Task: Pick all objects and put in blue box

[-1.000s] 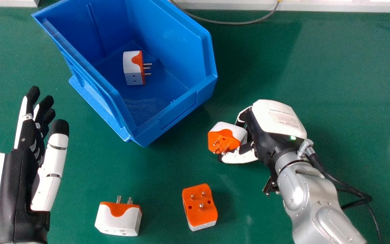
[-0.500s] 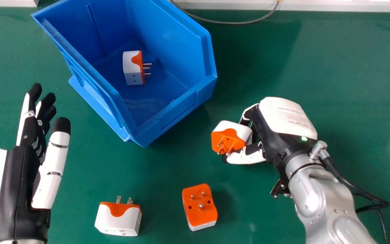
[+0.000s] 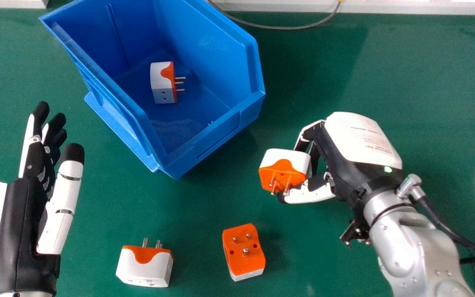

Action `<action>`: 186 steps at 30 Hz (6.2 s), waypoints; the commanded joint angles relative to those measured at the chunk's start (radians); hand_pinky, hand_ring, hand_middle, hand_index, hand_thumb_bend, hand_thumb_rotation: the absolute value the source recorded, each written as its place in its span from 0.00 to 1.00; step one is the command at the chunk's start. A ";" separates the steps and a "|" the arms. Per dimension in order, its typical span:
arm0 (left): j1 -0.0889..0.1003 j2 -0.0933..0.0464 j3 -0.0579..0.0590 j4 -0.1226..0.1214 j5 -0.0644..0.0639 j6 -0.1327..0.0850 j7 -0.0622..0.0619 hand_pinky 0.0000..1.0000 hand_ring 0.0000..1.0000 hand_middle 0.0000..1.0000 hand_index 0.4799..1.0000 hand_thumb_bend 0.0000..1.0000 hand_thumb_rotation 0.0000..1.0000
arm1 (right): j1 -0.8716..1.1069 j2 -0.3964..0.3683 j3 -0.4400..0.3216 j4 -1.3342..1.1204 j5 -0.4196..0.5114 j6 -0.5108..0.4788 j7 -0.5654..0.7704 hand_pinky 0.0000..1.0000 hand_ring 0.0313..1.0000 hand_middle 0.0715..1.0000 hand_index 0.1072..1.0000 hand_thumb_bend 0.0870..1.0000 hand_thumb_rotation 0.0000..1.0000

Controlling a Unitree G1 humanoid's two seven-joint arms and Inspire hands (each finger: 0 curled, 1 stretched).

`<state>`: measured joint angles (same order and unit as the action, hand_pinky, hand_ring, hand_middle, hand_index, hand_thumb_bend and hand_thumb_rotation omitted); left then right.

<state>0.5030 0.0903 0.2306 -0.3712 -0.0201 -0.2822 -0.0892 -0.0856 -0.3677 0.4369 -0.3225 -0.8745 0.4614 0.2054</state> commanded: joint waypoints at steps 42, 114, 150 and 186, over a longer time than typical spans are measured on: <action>-0.052 0.029 0.027 0.033 -0.024 -0.051 -0.024 0.98 0.96 0.96 0.95 0.36 0.85 | -0.020 0.081 -0.122 -0.284 -0.048 -0.136 0.123 0.04 0.05 0.07 0.06 0.03 0.17; -0.049 0.031 0.005 0.025 -0.024 -0.027 -0.048 1.00 1.00 0.99 0.98 0.41 0.91 | -0.975 0.459 0.105 1.033 0.029 -0.125 -0.125 0.27 0.34 0.42 0.45 0.24 0.17; -0.011 0.021 -0.014 -0.016 -0.017 0.017 -0.035 1.00 1.00 1.00 0.99 0.45 0.91 | -1.000 0.455 0.183 1.261 0.040 -0.187 -0.290 0.22 0.29 0.37 0.43 0.43 0.14; -0.042 0.020 -0.024 -0.006 -0.010 0.044 -0.030 1.00 1.00 1.00 0.99 0.45 0.88 | -0.982 0.437 0.185 1.211 0.054 -0.200 -0.358 0.27 0.33 0.42 0.62 0.43 0.45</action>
<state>0.4608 0.1081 0.2108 -0.3625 -0.0360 -0.2363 -0.1267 -1.0532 0.0838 0.6179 0.9281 -0.7982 0.2690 -0.1223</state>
